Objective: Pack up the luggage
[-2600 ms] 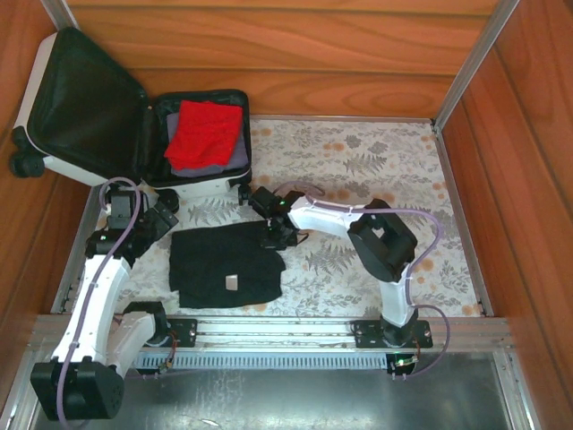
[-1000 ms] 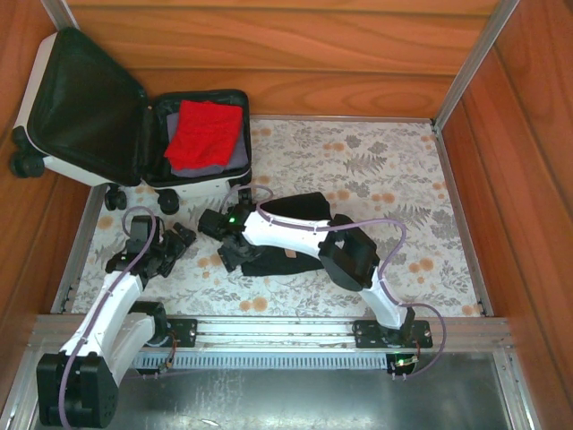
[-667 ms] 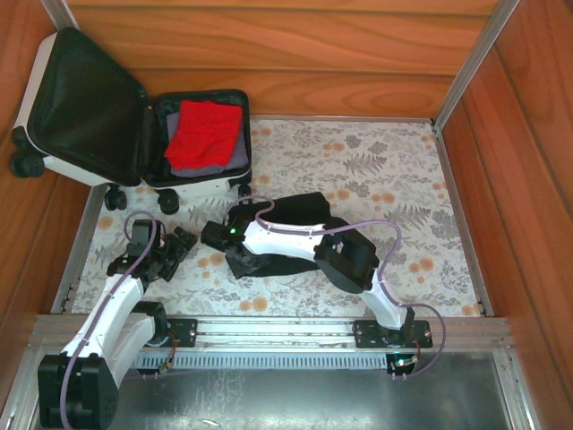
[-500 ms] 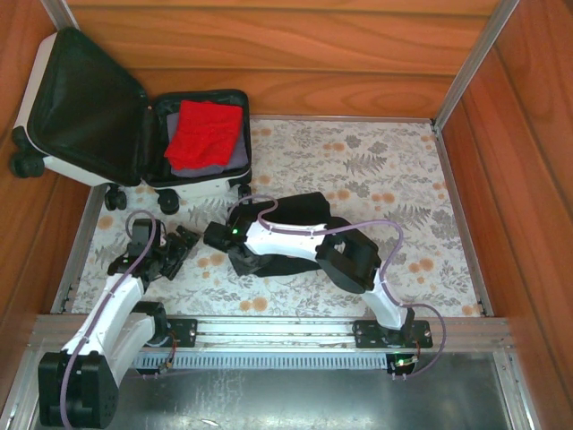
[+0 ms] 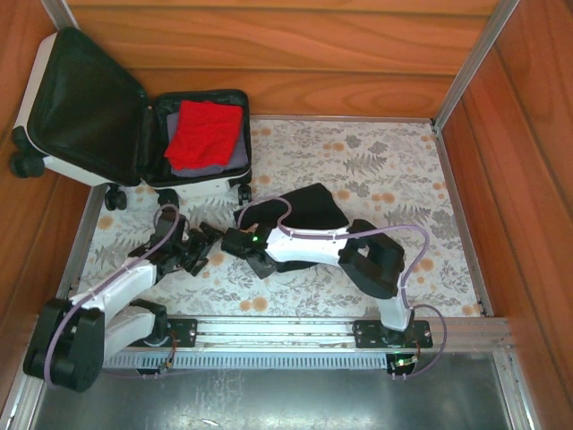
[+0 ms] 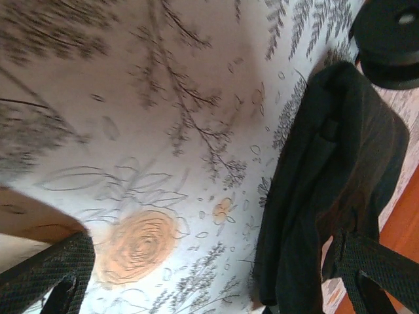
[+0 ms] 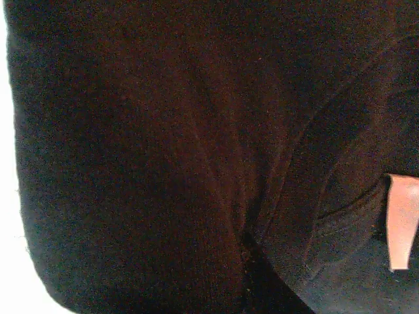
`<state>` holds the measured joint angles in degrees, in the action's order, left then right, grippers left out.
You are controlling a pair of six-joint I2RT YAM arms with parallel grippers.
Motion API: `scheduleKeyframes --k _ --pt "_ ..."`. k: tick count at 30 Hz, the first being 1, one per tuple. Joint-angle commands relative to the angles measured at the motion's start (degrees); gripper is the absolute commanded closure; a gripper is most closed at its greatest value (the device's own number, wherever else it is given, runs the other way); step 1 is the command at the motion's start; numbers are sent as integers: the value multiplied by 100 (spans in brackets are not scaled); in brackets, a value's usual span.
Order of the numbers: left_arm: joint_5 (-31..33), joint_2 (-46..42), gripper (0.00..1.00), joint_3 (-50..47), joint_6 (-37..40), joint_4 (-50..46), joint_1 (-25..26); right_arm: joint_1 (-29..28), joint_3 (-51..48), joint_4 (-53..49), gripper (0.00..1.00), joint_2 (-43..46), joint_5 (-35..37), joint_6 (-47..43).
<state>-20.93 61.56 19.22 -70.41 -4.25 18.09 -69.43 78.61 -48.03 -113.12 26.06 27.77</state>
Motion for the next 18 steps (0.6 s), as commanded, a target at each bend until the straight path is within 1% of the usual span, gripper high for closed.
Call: scheduleKeyframes --k 1,3,6,12,18 --pt "38 508 0 385 -376 389 315 -9 -227 308 100 405 473 -306" --pt "37 841 0 484 -542 500 424 6 -381 478 100 603 471 -333" --pt "78 1251 0 485 -838 937 523 26 -537 613 100 796 469 -342" --pt "-94 2042 0 865 -1035 1407 787 35 -592 608 100 844 444 -333" --pt "-278 2660 0 1005 -1300 1948 928 35 -593 650 100 849 404 -298"
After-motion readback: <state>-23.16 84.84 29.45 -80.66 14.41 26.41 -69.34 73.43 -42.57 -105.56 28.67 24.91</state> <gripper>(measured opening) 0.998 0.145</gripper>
